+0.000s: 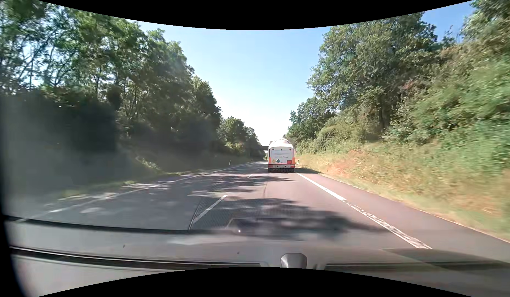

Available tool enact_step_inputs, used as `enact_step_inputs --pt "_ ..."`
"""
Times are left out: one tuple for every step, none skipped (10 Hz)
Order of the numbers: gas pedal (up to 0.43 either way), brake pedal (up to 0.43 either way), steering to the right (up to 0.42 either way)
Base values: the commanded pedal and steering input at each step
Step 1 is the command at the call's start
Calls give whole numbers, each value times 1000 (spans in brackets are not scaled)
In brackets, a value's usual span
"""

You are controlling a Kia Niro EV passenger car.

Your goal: Follow the waypoints while adhering to traffic rules and regulations

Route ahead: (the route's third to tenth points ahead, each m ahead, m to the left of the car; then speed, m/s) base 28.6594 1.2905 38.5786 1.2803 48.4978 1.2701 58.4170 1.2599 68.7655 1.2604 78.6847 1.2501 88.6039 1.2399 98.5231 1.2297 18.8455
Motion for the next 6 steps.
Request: enact_step_inputs --pt "67 6 4" --pt "59 6 5" --pt "59 6 4" --pt "47 6 4" --pt "47 6 4" --pt "47 6 5"
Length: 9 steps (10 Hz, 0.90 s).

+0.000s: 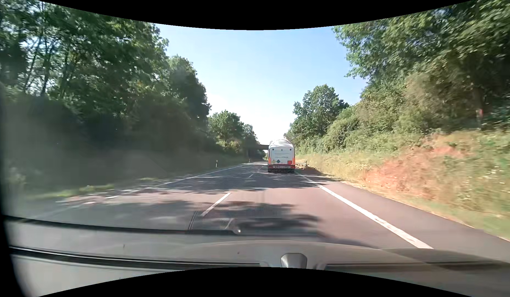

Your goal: Follow the waypoints while adhering to traffic rules and regulations

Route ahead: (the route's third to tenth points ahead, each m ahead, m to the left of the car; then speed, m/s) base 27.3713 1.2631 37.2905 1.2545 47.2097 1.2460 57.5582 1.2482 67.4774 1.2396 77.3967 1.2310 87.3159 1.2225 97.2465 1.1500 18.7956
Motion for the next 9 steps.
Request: enact_step_inputs --pt "39 6 4" --pt "39 6 5" --pt "28 6 5" --pt "20 6 5" --pt "8 6 5" --pt "8 6 5" --pt "8 6 5" --pt "20 6 6" --pt "20 6 6"
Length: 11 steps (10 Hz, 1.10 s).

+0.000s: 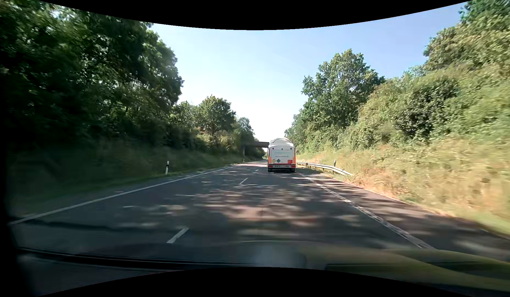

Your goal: Follow the waypoints while adhering to traffic rules and regulations

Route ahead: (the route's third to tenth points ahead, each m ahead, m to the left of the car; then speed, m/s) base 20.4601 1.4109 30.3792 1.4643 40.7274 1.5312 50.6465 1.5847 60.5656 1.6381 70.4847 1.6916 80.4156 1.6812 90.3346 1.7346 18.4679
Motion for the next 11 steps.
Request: enact_step_inputs --pt "20 6 6" --pt "28 6 6" --pt "47 6 6" --pt "59 6 6" --pt "67 6 6" --pt "67 6 6" --pt "67 6 6" --pt "67 6 6" --pt "67 6 6" --pt "67 6 6" --pt "79 6 6"
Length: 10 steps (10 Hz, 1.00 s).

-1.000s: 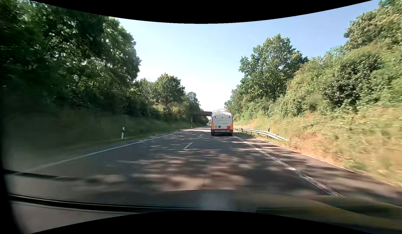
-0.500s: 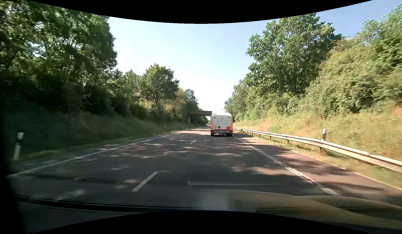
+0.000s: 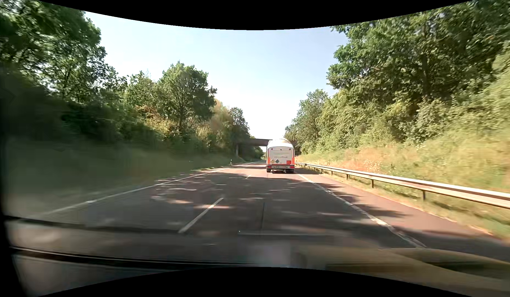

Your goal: Follow the waypoints while adhering to traffic rules and regulations

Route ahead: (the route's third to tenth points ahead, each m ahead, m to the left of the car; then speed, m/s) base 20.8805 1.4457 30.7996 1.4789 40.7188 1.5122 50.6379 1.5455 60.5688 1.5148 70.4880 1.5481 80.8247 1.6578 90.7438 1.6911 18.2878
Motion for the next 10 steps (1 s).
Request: enact_step_inputs --pt "79 6 6" --pt "79 6 5" --pt "79 6 5" --pt "79 6 5" --pt "87 6 4" --pt "87 6 4" --pt "98 6 4" --pt "98 12 4" --pt "98 6 4" --pt "98 6 4"
